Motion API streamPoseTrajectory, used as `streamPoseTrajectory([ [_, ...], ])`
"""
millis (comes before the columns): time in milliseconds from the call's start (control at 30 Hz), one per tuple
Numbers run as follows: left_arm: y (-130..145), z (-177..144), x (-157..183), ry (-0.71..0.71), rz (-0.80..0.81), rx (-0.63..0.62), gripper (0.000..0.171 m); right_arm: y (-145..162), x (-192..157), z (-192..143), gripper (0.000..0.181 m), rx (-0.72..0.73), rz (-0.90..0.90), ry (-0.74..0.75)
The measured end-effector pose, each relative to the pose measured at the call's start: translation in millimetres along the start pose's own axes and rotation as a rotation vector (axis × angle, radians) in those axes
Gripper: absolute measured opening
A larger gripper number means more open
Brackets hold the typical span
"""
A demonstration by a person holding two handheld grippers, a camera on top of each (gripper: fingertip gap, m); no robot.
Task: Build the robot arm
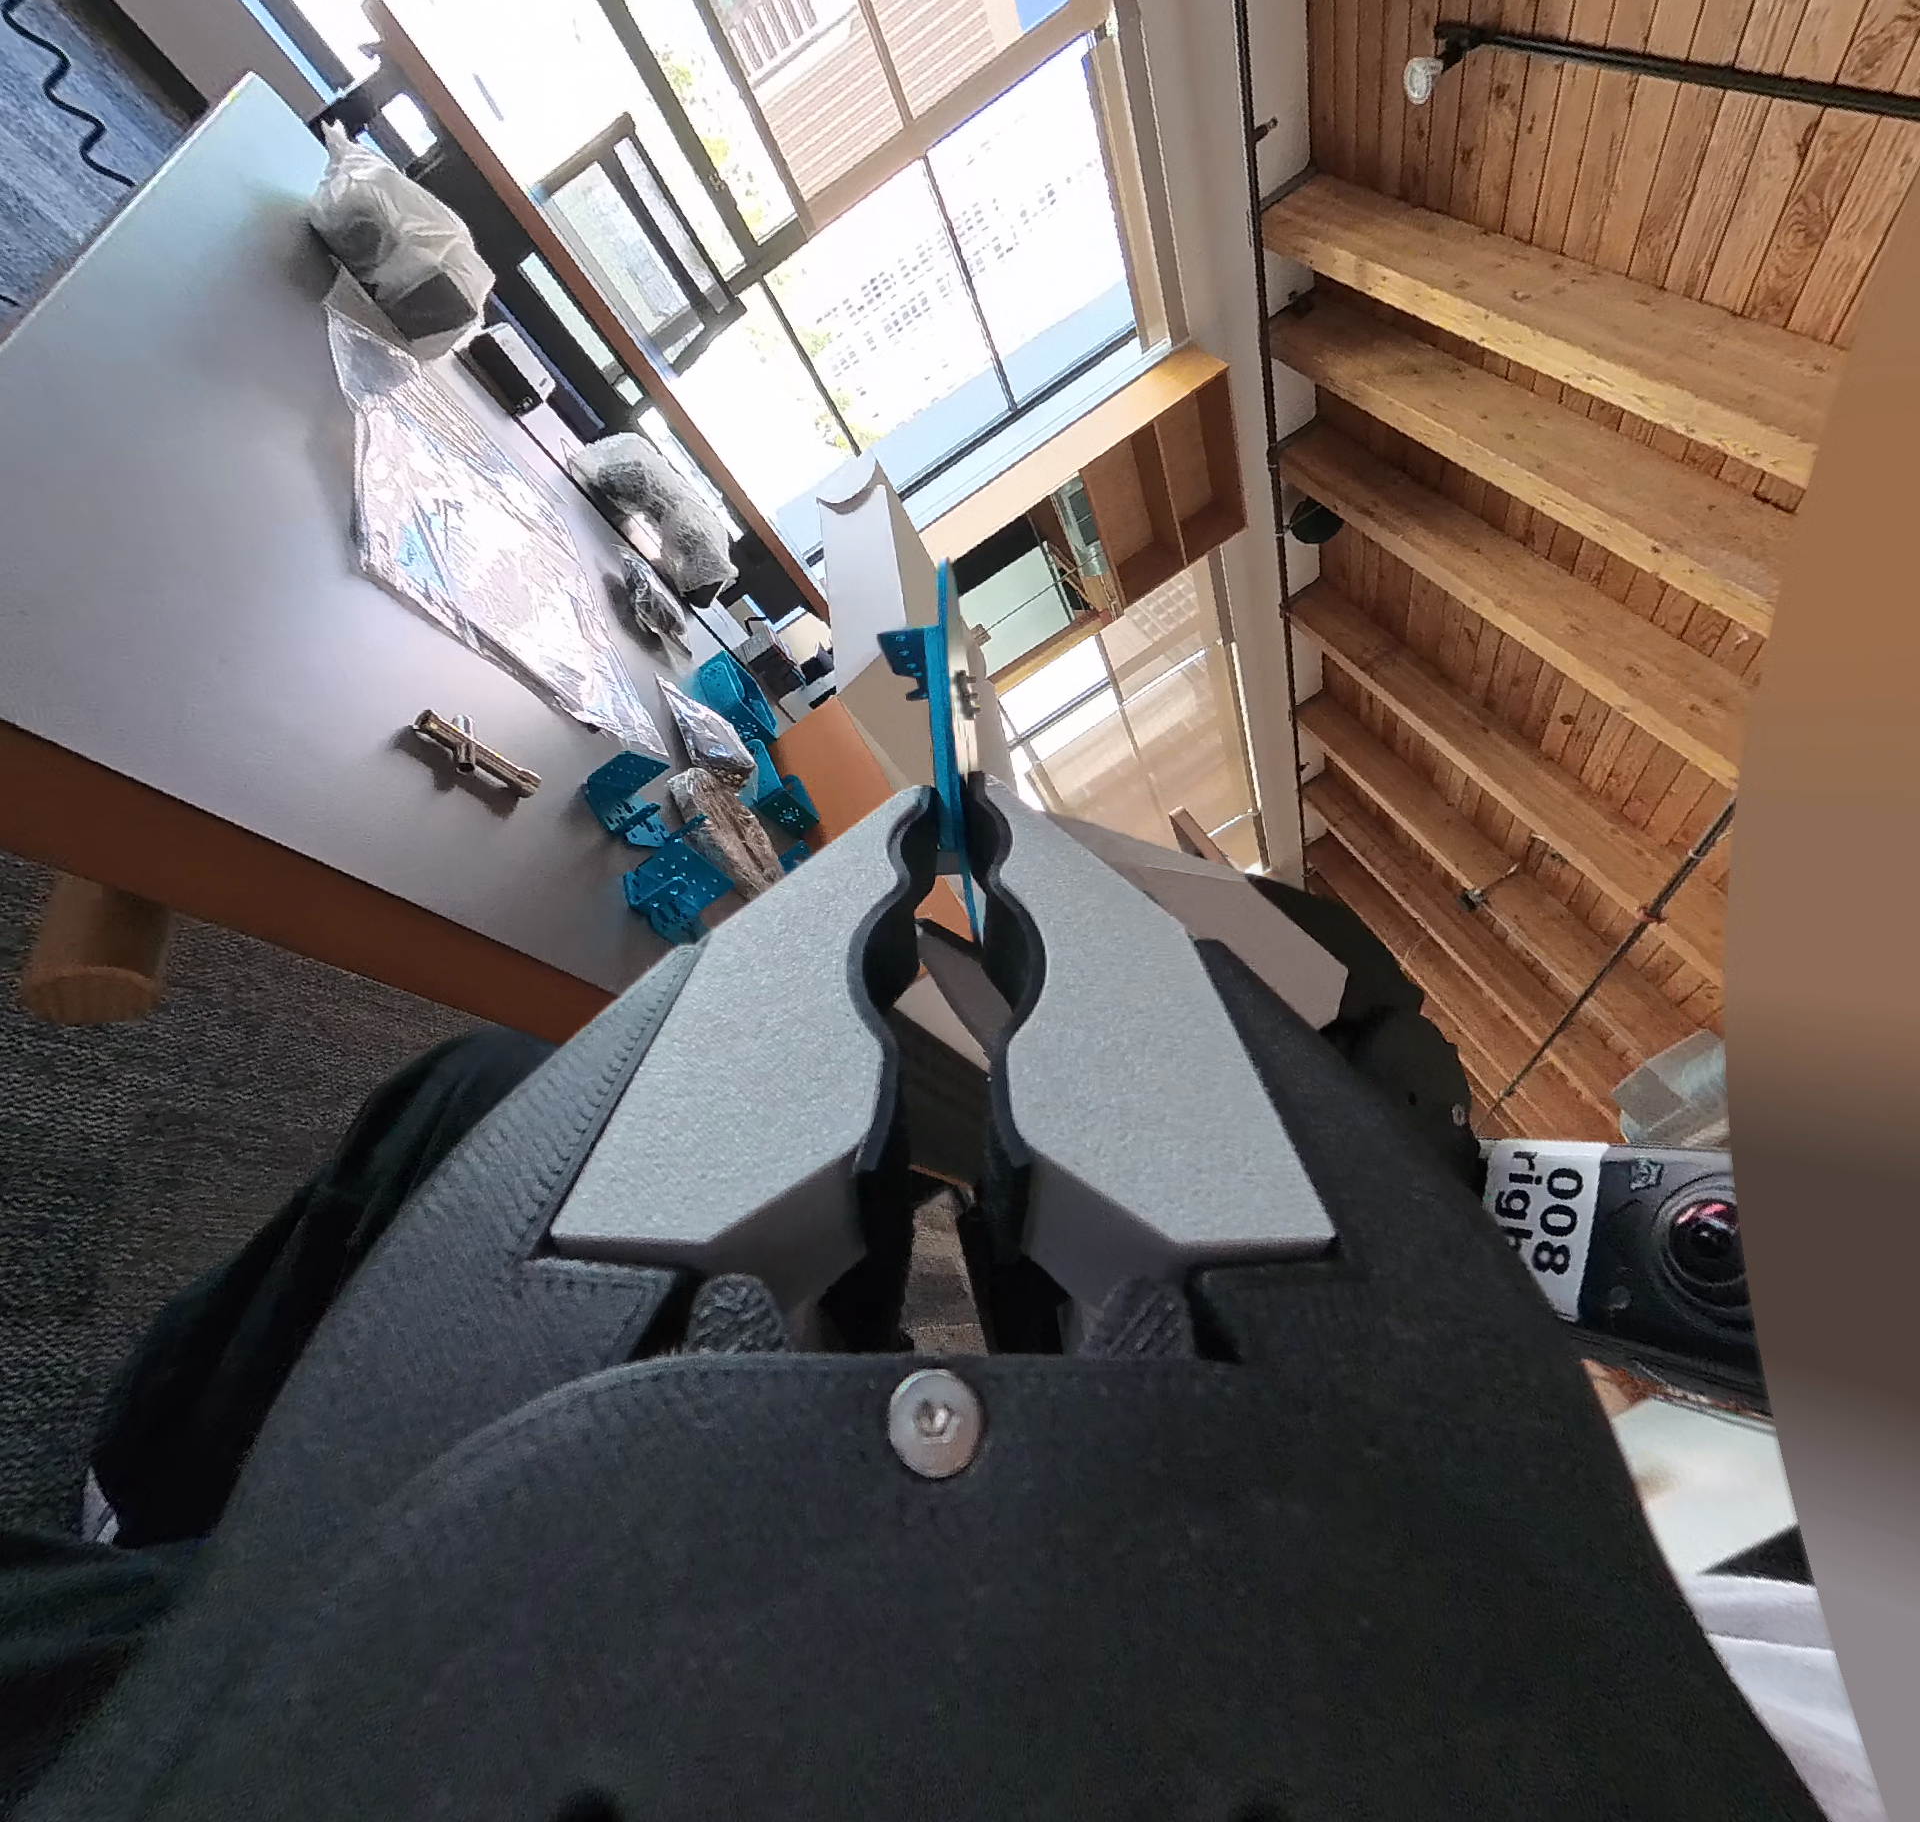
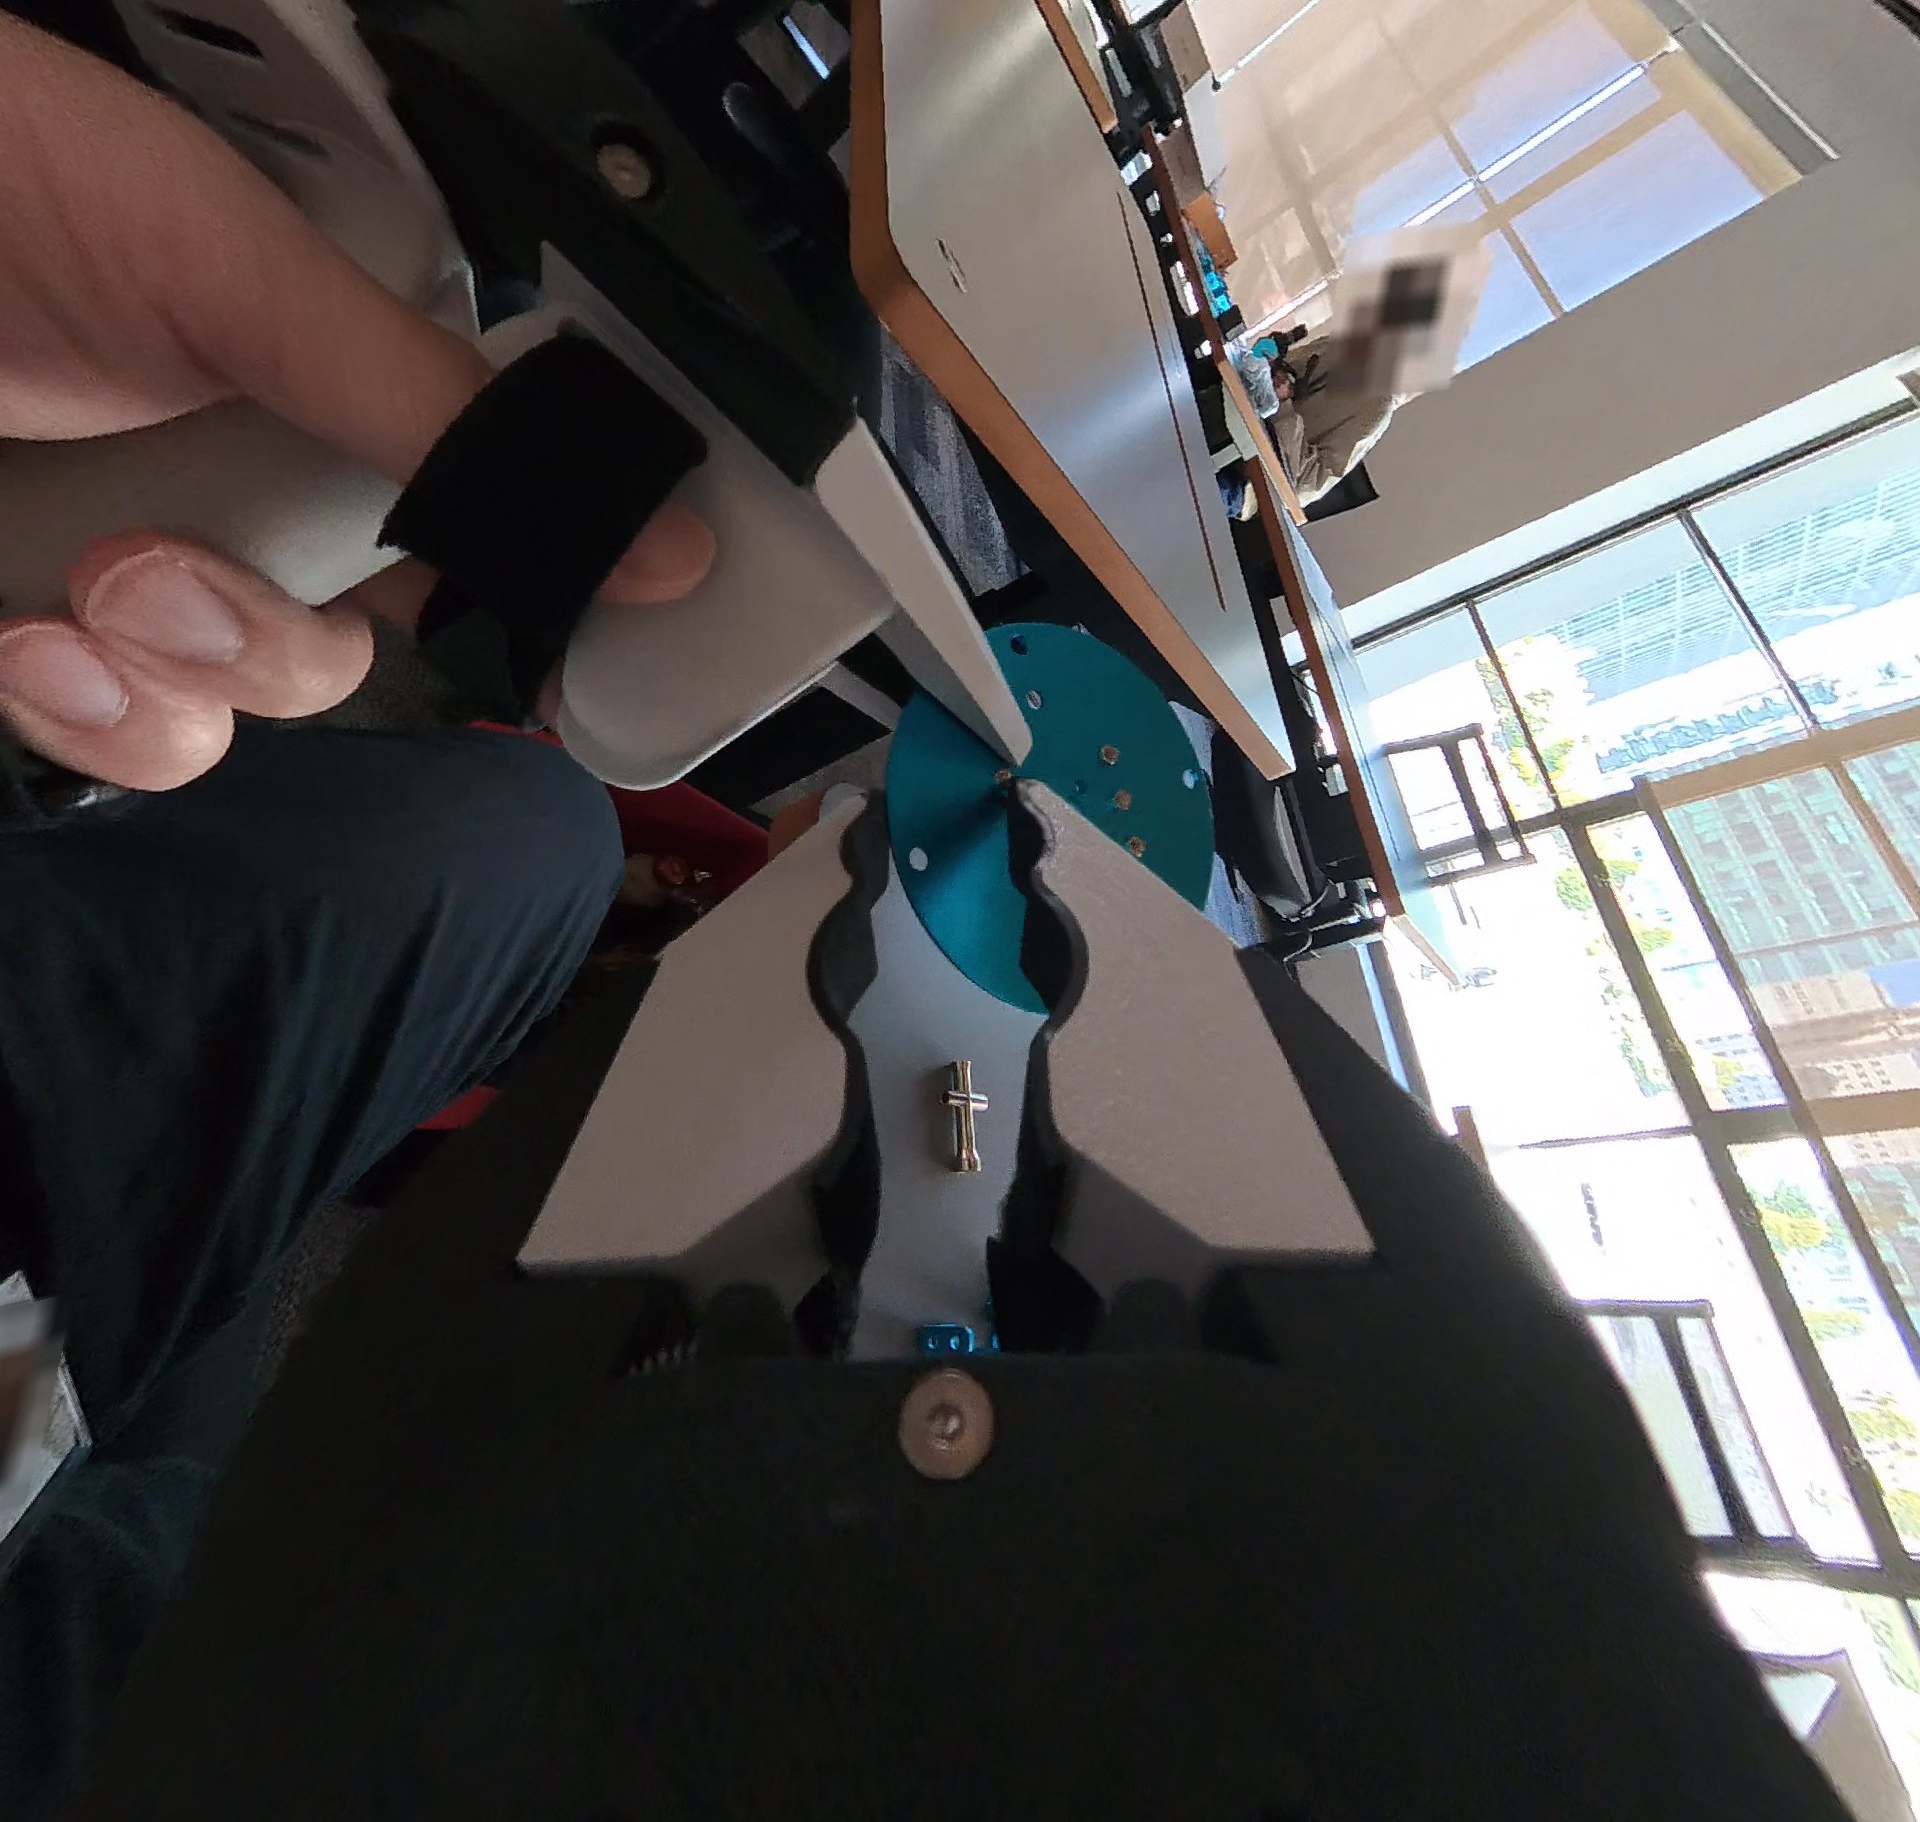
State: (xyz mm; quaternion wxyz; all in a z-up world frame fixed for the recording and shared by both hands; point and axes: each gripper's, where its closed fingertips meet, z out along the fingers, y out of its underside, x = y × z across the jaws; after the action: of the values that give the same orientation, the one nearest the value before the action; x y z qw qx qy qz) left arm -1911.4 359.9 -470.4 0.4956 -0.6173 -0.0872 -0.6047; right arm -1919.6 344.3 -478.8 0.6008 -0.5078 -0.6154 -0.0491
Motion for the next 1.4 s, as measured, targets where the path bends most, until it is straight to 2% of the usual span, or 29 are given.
streamPoseTrajectory([
  [300,1,1,6,0.024,0.019,-0.025,0.003,1,4,-3,0.026,0.017,-0.007,0.021],
  [467,3,1,4,0.026,-0.013,-0.043,0.003,3,1,-2,0.023,0.012,-0.007,-0.014],
  [667,1,0,8,0.051,-0.039,-0.037,0.004,-2,4,-7,0.014,0.030,-0.051,0.040],
  [733,0,-1,10,0.055,-0.029,-0.035,0.003,-4,7,-7,0.019,0.043,-0.029,0.059],
  [800,1,-1,11,0.050,-0.014,-0.041,0.003,-2,10,-6,0.031,0.035,-0.012,0.063],
  [933,3,0,12,0.062,-0.027,-0.050,0.003,-1,7,-5,0.027,0.041,-0.002,0.025],
  [1400,6,0,13,0.096,-0.078,-0.065,0.004,0,8,-9,0.019,0.042,-0.064,0.063],
])
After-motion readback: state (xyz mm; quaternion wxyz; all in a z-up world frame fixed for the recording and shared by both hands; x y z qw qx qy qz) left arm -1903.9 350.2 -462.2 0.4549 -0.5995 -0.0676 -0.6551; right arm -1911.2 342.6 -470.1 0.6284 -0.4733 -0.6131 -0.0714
